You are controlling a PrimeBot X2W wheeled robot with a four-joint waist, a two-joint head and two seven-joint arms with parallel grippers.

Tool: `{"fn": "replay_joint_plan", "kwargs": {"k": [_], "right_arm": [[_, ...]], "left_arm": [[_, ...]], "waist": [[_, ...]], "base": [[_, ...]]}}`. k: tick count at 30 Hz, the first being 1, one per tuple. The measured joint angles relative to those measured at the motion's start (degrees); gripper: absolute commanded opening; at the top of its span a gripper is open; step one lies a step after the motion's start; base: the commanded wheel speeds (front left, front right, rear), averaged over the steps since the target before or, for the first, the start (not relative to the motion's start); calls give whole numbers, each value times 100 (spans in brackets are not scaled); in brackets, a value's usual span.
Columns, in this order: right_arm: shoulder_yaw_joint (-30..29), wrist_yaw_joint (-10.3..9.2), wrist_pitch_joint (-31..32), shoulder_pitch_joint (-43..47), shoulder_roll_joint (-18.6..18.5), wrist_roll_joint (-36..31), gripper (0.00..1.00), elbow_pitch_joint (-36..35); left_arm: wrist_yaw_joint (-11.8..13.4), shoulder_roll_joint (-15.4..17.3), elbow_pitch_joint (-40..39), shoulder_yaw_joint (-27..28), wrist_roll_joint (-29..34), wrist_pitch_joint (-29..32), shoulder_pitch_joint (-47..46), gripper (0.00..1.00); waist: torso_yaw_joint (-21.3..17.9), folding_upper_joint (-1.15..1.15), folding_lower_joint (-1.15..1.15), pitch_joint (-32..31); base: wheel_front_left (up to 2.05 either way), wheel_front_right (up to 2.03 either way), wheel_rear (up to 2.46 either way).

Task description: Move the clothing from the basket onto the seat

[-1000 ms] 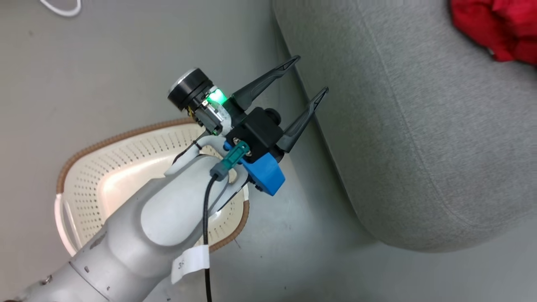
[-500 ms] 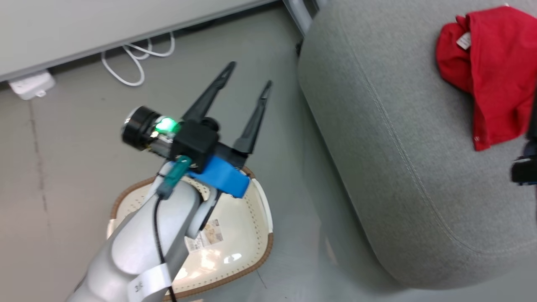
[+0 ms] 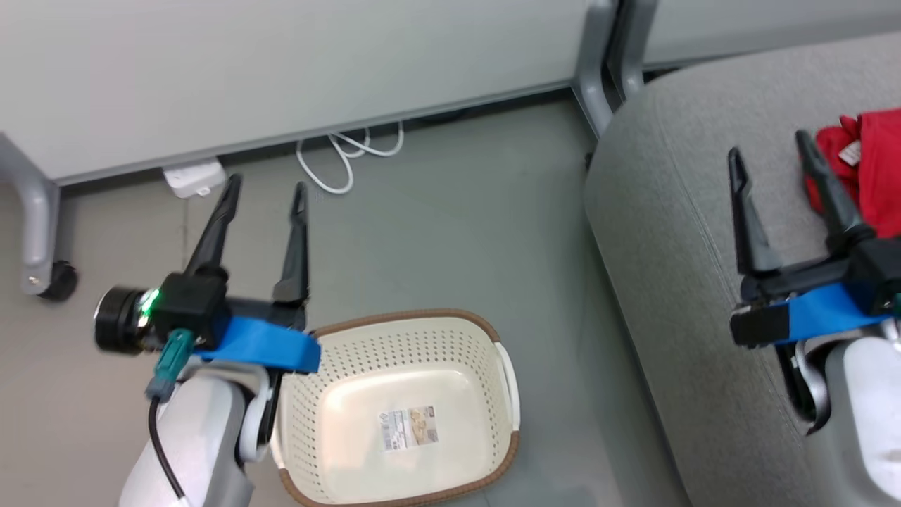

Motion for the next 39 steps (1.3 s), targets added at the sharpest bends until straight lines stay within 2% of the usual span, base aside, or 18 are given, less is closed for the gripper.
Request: {"fn": "replay_joint_plan", "kwargs": {"k": [7,13,25,39], "right_arm": [[42,0,0,472,226,88,100,68],[-53,0,0,1031,424,147,100,160],[-31,0,0,1779,700,256,100,209],[-110,0,0,2122,815,339,100,177]], "left_arm": [[-116,-179,-7,695,238,0,706,100],[-353,-423,7,1011,416,0,1186,100],[-699,-712,49,1383,722,0,1771,100],[-888,-871,30,1566,857,0,1983,100]], "waist": [[267,0,0,-400],[406,0,0,-705],[513,0,0,-1082],[654,0,0,-1240]], "base": [[0,0,0],[0,0,0],[0,0,0],[0,0,0]]}}
